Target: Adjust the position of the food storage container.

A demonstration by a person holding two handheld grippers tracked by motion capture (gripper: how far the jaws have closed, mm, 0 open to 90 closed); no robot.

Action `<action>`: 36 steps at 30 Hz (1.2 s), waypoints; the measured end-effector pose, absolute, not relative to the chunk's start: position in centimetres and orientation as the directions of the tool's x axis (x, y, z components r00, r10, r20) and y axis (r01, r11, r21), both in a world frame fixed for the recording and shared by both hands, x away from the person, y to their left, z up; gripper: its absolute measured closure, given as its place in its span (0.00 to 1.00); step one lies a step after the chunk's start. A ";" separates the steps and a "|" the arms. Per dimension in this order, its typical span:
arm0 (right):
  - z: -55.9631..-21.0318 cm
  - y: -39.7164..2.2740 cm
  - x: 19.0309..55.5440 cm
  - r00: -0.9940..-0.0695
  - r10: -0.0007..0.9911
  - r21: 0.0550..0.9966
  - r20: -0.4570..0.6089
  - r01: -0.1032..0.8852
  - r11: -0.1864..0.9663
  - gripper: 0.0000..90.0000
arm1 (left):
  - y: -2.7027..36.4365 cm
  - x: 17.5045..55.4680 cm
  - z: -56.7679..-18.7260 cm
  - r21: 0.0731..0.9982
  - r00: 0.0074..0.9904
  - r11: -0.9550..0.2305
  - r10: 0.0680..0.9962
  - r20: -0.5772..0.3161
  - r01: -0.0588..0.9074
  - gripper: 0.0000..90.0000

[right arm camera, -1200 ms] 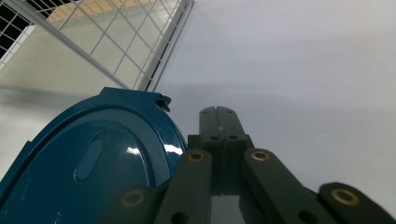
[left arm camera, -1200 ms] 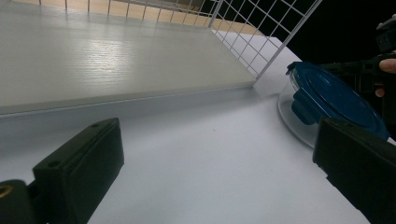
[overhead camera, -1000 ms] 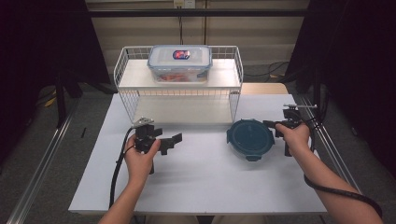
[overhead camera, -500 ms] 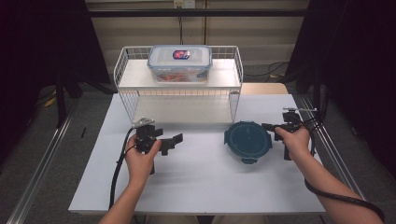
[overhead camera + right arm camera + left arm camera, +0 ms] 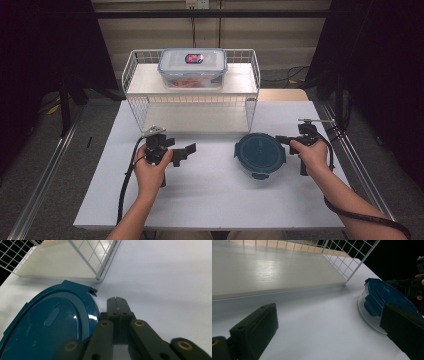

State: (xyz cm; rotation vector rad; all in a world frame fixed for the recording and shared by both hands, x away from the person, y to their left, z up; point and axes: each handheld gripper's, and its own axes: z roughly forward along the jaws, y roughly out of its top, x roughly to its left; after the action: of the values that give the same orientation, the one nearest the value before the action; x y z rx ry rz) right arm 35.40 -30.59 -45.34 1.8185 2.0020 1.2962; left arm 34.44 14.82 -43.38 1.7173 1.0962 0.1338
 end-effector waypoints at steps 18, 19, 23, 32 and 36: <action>-45.6 -29.4 34.0 -0.251 0.866 0.675 0.432 0.727 -0.126 1.00 | 14.1 34.6 -43.6 0.788 0.582 -0.041 0.699 -0.417 0.614 0.02; -45.5 -29.3 34.0 -0.251 0.864 0.673 0.437 0.729 -0.129 1.00 | 14.0 34.6 -43.6 0.787 0.581 -0.036 0.696 -0.423 0.616 0.02; -45.6 -28.6 33.8 -0.257 0.864 0.678 0.434 0.724 -0.125 1.00 | 13.8 34.6 -43.6 0.786 0.586 -0.040 0.690 -0.425 0.617 0.02; -45.5 -26.9 33.9 -0.281 0.863 0.681 0.421 0.726 -0.096 1.00 | 13.5 34.6 -43.7 0.780 0.585 -0.046 0.690 -0.427 0.624 0.02; -45.6 -26.1 33.9 -0.296 0.851 0.680 0.434 0.727 -0.094 1.00 | 13.5 34.7 -43.7 0.779 0.588 -0.052 0.688 -0.426 0.624 0.02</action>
State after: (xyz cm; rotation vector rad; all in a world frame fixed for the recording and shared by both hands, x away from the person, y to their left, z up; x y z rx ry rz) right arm 33.94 -26.10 -45.62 1.7740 2.0159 1.3452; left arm 34.66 13.53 -43.72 1.7378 1.0862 0.0733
